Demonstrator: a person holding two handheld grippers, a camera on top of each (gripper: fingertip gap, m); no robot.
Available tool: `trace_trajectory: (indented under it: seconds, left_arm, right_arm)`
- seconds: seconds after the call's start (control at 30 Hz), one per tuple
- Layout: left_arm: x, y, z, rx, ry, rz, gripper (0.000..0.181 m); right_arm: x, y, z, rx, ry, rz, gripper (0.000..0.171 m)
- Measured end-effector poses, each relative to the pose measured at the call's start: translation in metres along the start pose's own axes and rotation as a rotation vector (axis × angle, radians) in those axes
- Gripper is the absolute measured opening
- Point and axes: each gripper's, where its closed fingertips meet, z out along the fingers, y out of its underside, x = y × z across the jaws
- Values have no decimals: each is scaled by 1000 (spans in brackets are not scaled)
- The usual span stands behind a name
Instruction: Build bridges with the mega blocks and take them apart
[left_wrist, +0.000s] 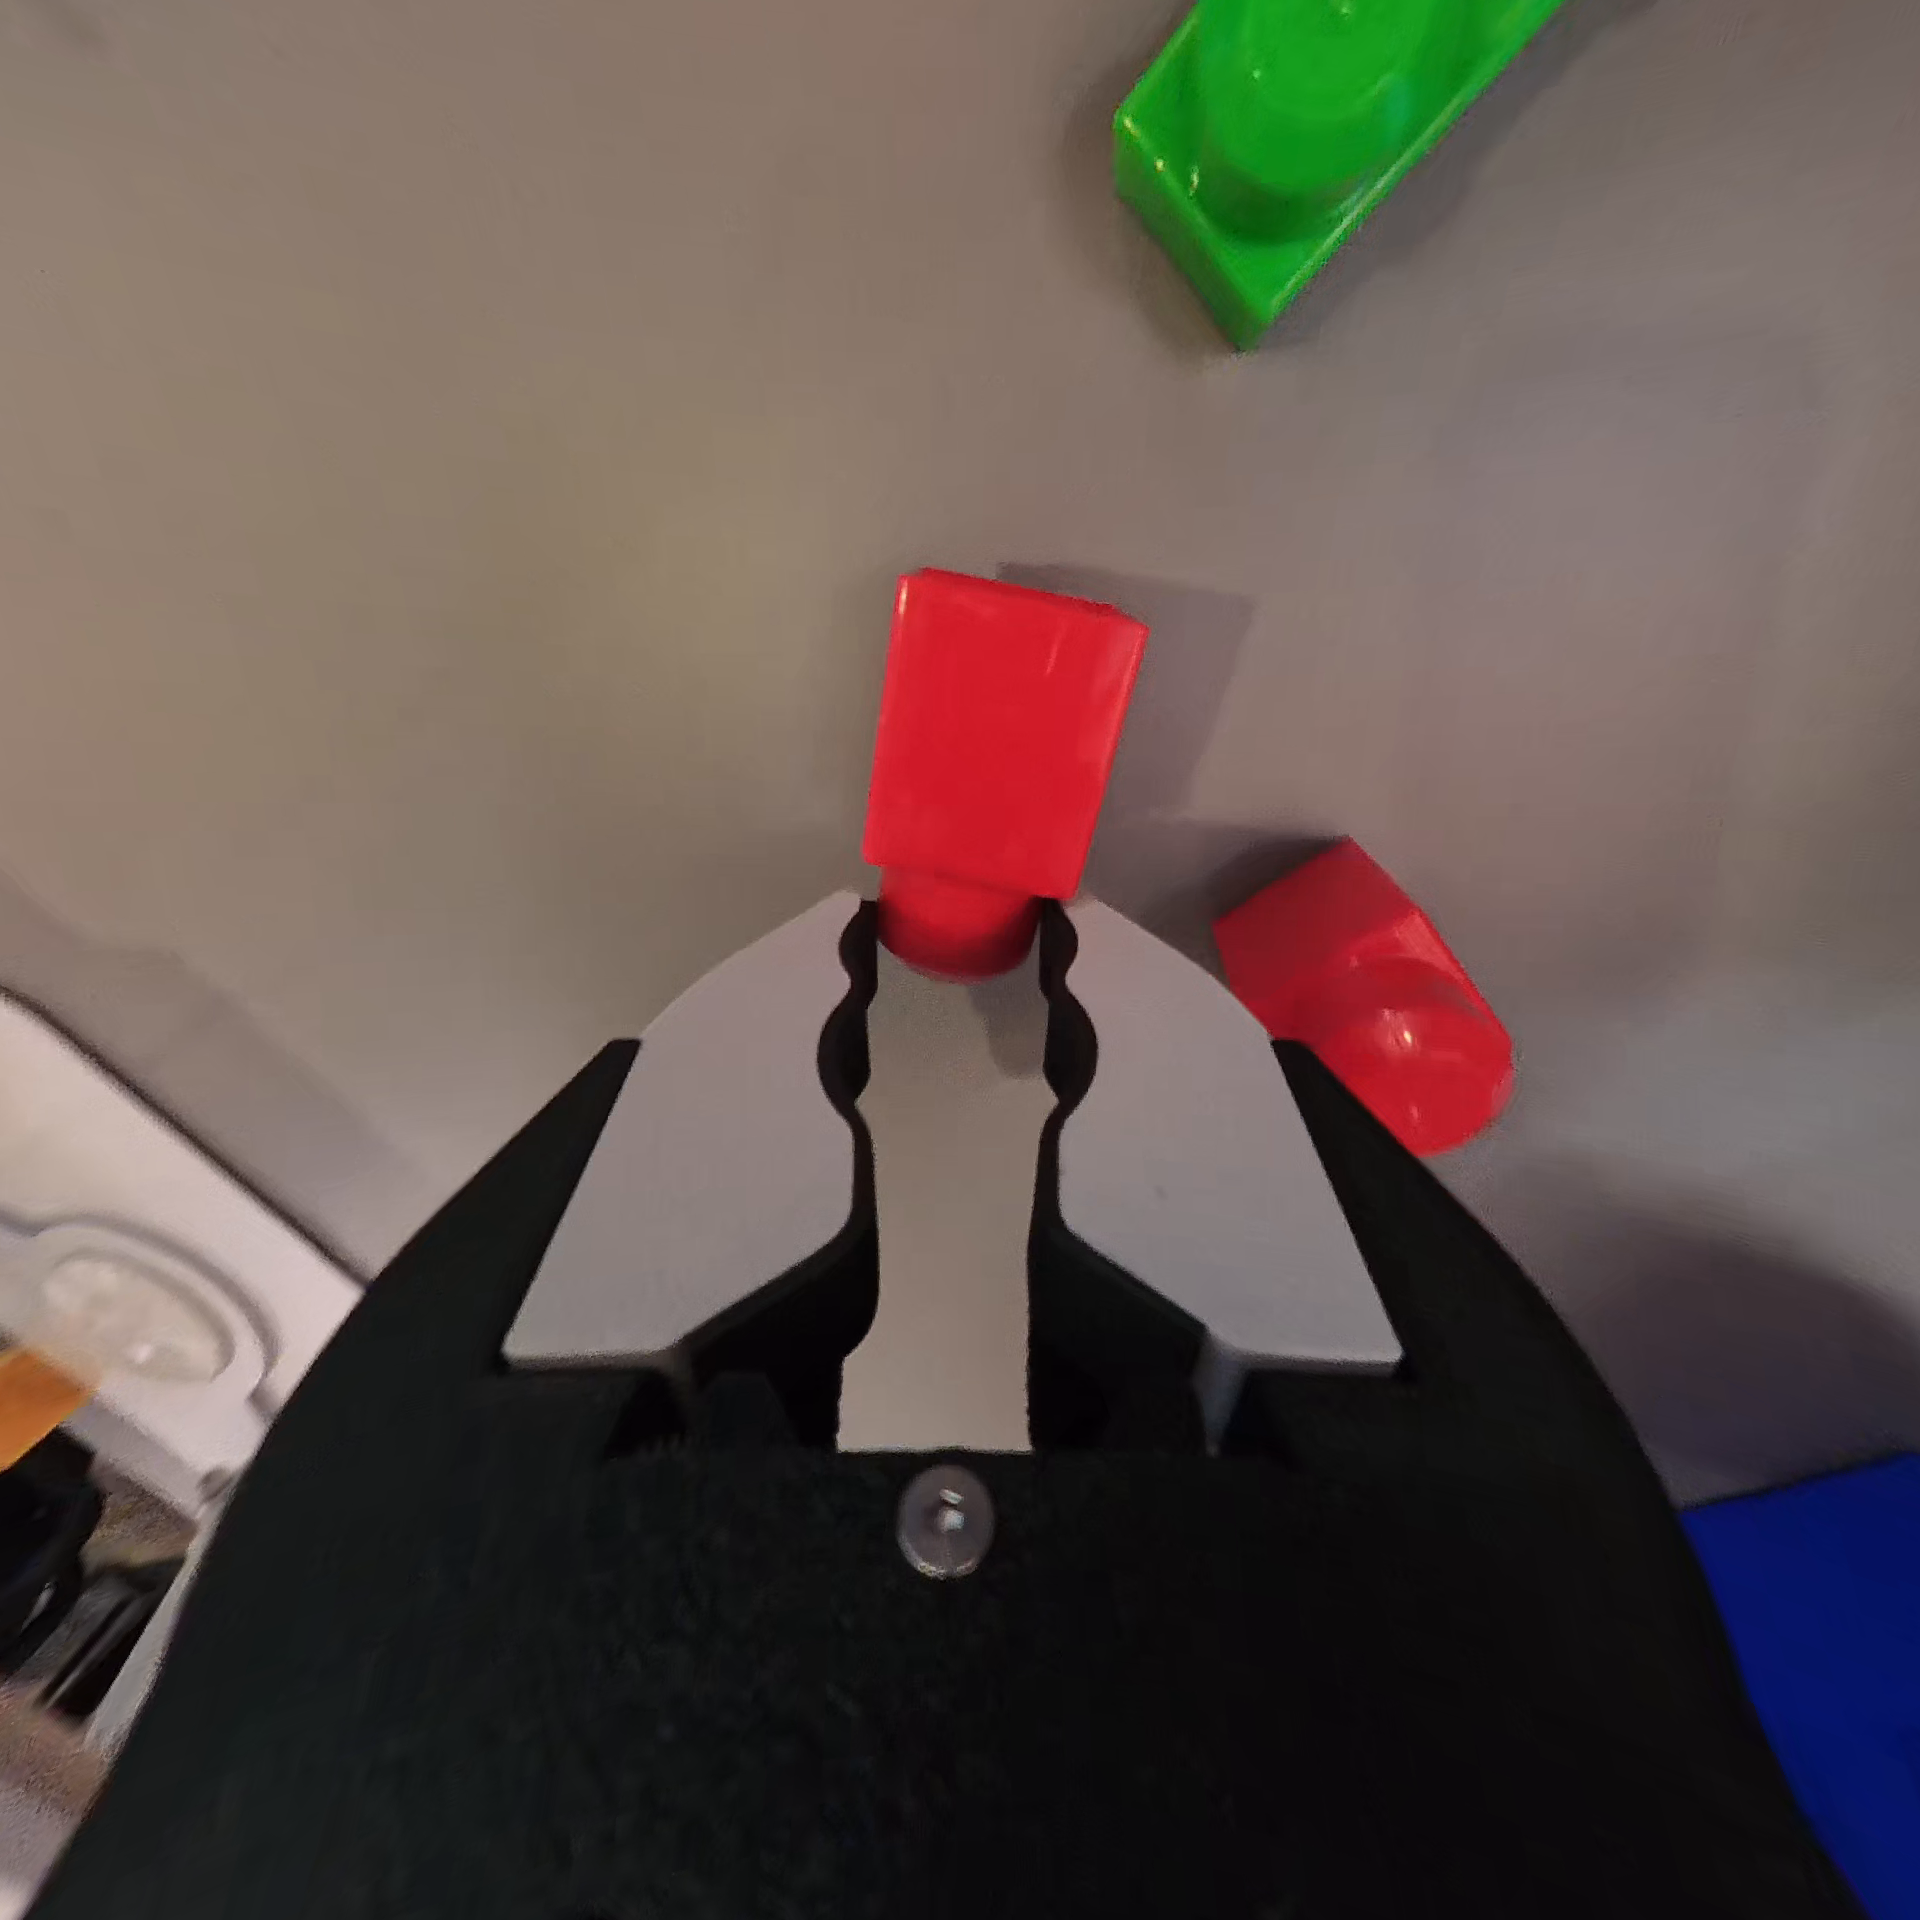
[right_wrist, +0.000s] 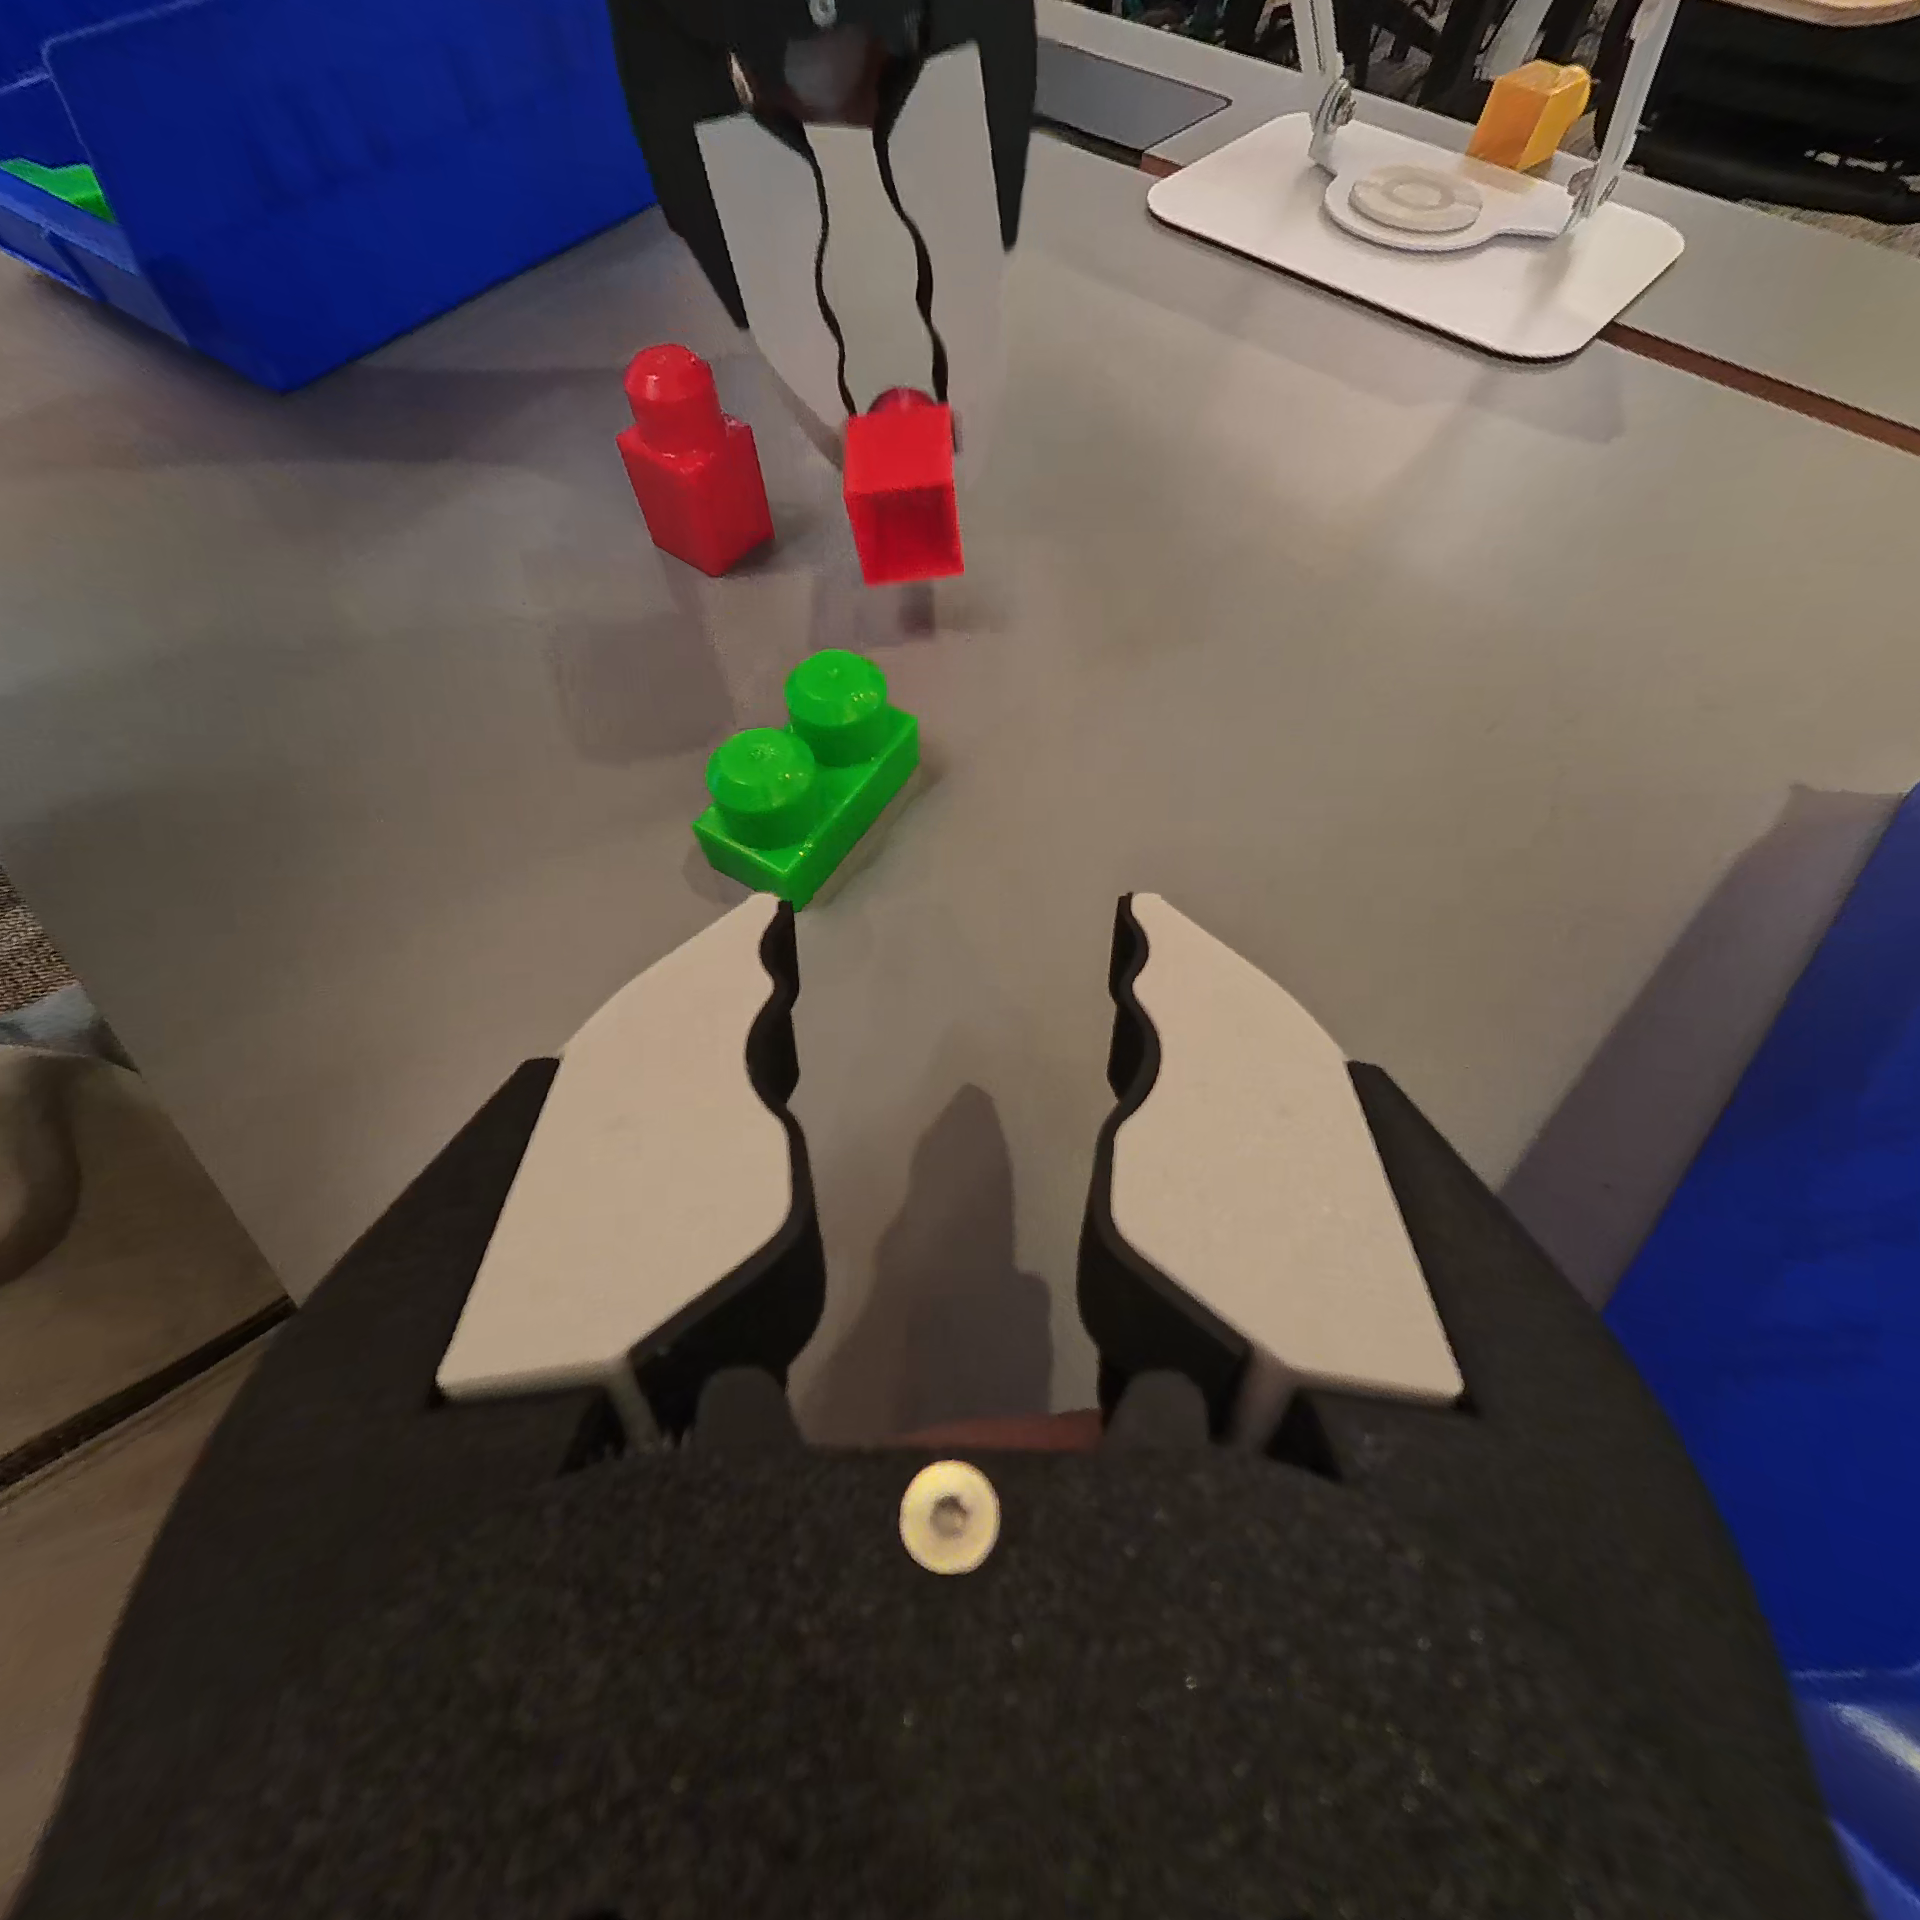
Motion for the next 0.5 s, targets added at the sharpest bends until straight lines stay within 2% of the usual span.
trace_trajectory:
  seconds: [0.33, 0.5]
  left_arm:
    - [26, 64, -74, -233, -302, -4, 30]
    - [46, 90, -91, -401, -465, 62, 30]
  right_arm:
    - [-4, -2, -1, 5, -5, -7, 56]
    - [-4, -2, -3, 0, 2, -13, 55]
